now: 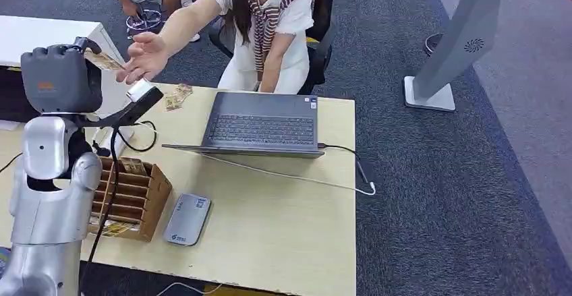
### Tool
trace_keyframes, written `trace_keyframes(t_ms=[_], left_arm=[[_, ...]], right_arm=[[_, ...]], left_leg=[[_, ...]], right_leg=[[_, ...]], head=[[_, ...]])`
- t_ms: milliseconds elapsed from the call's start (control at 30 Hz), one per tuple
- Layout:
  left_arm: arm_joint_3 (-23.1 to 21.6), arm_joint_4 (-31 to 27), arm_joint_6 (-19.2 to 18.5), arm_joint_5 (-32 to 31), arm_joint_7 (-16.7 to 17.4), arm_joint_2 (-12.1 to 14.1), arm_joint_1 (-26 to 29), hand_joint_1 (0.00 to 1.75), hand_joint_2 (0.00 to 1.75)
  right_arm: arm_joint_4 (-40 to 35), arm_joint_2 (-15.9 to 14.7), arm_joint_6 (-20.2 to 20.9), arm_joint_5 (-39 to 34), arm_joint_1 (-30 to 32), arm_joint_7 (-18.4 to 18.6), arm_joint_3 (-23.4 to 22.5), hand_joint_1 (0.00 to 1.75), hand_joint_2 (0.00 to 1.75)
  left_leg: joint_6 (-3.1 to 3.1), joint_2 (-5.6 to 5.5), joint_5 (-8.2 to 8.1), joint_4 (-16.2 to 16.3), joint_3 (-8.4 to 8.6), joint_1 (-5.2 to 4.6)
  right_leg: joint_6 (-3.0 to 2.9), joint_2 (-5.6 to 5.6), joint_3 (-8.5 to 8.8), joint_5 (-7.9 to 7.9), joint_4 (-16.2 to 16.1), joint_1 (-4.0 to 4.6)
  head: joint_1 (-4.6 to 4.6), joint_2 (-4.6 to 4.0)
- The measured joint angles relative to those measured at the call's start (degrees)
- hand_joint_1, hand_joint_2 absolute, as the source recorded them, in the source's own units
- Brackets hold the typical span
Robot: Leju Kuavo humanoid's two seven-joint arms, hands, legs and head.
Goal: Pass the card to the sensor for recognition and then transmit it.
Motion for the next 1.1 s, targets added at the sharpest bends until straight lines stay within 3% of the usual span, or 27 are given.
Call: trace_keyframes(t_ms=[400, 433, 1100], left_arm=[[0.50, 7.97, -0.50, -0.42, 0.22, 0.90, -3.70, 1.75, 1.75], [0.50, 8.47, -0.57, -0.42, 0.31, 0.90, -3.82, 0.00, 1.75], [1.03, 10.70, -0.54, 1.92, 1.70, -0.04, -1.75, 0.00, 1.75]], right_arm=[[0.00, -0.04, 0.02, 0.09, -0.11, 0.42, 0.04, 0.00, 1.75], [0.00, -0.04, 0.05, 0.09, -0.12, 0.52, 0.04, 0.00, 1.75], [0.02, -0.04, 0.09, 0.24, -0.15, 0.90, 0.02, 0.00, 1.75]], left_leg=[[0.00, 0.01, 0.00, 0.00, -0.07, -0.01], [0.00, 0.01, 0.00, 0.00, -0.07, -0.01], [0.00, 0.01, 0.00, 0.00, -0.10, -0.01]], right_leg=[[0.00, 0.00, -0.07, 0.00, -0.01, 0.00], [0.00, 0.00, -0.07, 0.00, -0.01, 0.00], [0.01, 0.00, -0.09, 0.00, -0.01, 0.00]], head=[[0.00, 0.00], [0.00, 0.00], [0.00, 0.00]])
